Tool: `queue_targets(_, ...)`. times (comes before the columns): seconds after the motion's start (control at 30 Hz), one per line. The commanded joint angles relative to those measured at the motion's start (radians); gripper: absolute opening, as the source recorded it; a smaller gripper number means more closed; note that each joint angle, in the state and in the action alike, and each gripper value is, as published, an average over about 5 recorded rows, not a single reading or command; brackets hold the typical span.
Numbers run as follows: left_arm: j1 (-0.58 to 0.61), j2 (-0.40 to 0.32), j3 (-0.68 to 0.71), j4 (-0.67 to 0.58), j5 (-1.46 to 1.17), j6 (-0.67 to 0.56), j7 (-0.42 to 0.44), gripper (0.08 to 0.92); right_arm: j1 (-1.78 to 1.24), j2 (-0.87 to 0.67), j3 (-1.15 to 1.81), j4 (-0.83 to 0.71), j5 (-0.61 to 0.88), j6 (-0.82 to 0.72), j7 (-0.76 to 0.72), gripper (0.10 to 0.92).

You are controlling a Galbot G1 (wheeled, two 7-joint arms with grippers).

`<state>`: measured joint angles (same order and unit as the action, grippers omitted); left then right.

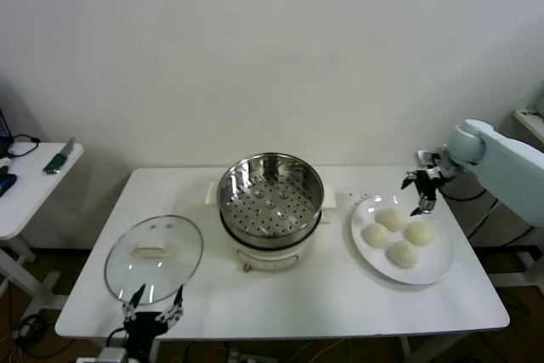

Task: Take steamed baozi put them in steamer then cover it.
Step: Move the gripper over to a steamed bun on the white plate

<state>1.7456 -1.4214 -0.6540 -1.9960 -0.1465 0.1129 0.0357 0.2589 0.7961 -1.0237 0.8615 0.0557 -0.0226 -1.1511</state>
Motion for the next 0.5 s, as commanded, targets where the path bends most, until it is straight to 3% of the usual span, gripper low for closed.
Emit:
queue_targets(0.03,0.000,-0.011,-0.001,0.009,0.002,0.002,-0.001,0.823,-0.053,0.164,-0.002,-0.219,-0.076,0.038,-0.049,0.823)
queue_targets(0.5,-0.015,-0.030,0.010,0.021,0.006,0.003,-0.001,0.823,-0.142,0.264,0.183,-0.383,-0.197,0.087,0.010,0.823)
